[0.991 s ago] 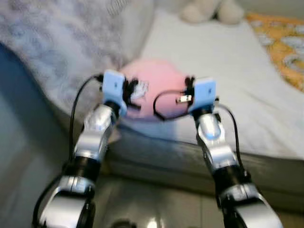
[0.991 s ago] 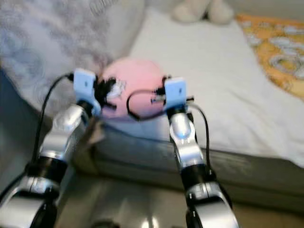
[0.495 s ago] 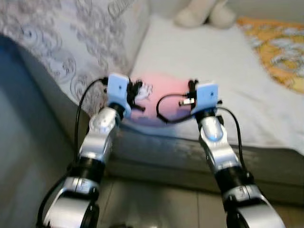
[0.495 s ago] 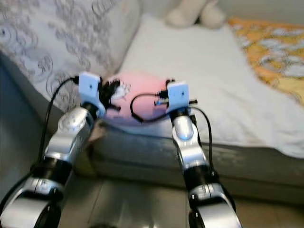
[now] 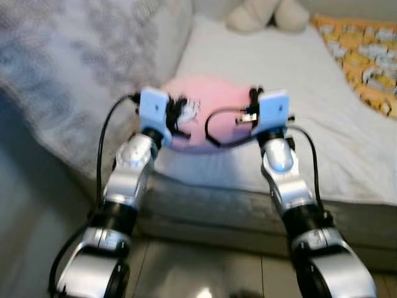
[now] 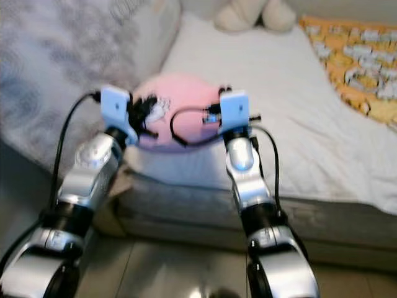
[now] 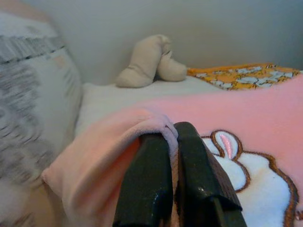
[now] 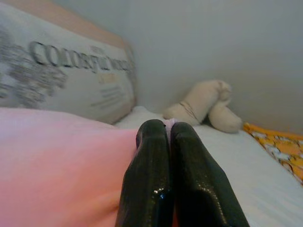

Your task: Clean up the room

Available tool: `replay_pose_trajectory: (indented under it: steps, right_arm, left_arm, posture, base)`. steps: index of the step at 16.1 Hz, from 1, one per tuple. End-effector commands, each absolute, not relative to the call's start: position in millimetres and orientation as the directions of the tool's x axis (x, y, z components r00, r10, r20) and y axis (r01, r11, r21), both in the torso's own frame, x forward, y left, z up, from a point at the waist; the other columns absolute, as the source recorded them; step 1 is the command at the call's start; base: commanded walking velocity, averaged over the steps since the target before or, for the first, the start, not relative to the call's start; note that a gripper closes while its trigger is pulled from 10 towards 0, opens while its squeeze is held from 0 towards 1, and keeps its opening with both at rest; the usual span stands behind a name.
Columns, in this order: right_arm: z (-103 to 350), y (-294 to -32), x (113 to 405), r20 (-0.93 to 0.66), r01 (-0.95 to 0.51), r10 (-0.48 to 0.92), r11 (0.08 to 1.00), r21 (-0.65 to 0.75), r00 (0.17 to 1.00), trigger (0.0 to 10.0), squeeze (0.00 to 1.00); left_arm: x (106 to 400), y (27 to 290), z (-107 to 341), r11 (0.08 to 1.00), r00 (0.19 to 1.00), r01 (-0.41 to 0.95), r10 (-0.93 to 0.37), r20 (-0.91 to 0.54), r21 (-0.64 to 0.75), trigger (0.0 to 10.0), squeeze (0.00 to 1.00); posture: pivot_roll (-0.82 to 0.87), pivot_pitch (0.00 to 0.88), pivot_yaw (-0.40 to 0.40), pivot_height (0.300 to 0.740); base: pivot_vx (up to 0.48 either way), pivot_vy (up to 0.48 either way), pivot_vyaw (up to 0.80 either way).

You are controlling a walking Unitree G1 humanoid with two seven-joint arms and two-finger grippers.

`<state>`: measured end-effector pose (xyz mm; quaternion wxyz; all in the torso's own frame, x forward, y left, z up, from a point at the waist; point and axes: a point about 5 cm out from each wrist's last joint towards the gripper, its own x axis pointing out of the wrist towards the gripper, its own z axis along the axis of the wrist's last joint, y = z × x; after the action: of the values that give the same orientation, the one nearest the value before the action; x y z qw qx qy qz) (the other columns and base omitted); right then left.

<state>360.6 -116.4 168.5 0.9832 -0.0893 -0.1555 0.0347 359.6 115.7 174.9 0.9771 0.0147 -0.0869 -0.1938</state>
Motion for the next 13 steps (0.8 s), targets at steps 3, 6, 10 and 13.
replay_pose_trajectory:
  steps: [3,6,10,13]
  right_arm:
    - [186.2,-145.7,371.1,0.329,0.064,-0.056,0.998,-0.014,0.943,10.0,0.00]
    - [176.5,-129.9,383.0,0.214,-0.065,0.018,0.975,0.215,0.977,10.0,0.00]
    - [161.8,-120.1,392.4,0.094,-0.091,0.069,0.963,0.254,0.993,10.0,0.00]
    - [153.6,-114.5,393.7,0.037,-0.104,0.100,0.983,0.152,0.994,10.0,0.00]
  left_arm:
    - [365.0,131.9,179.9,0.947,0.931,0.318,-0.320,0.175,0.041,10.0,0.00]
    - [371.6,145.2,185.2,0.965,0.947,0.248,-0.260,0.187,0.083,10.0,0.00]
    - [384.5,153.4,185.8,0.956,0.950,0.250,-0.273,0.152,0.153,10.0,0.00]
    - [393.7,163.8,176.5,0.959,0.970,0.212,-0.230,0.079,0.187,10.0,0.00]
  posture:
    - [-0.04,0.000,0.024,0.740]
    - [-0.05,0.000,0.035,0.740]
    - [0.00,0.000,0.037,0.740]
    - [0.01,0.055,0.040,0.740]
  base:
    - [0.374,0.225,0.00]
    - [0.000,0.454,0.00]
    - [0.000,0.000,0.00]
    - [0.000,0.000,0.00]
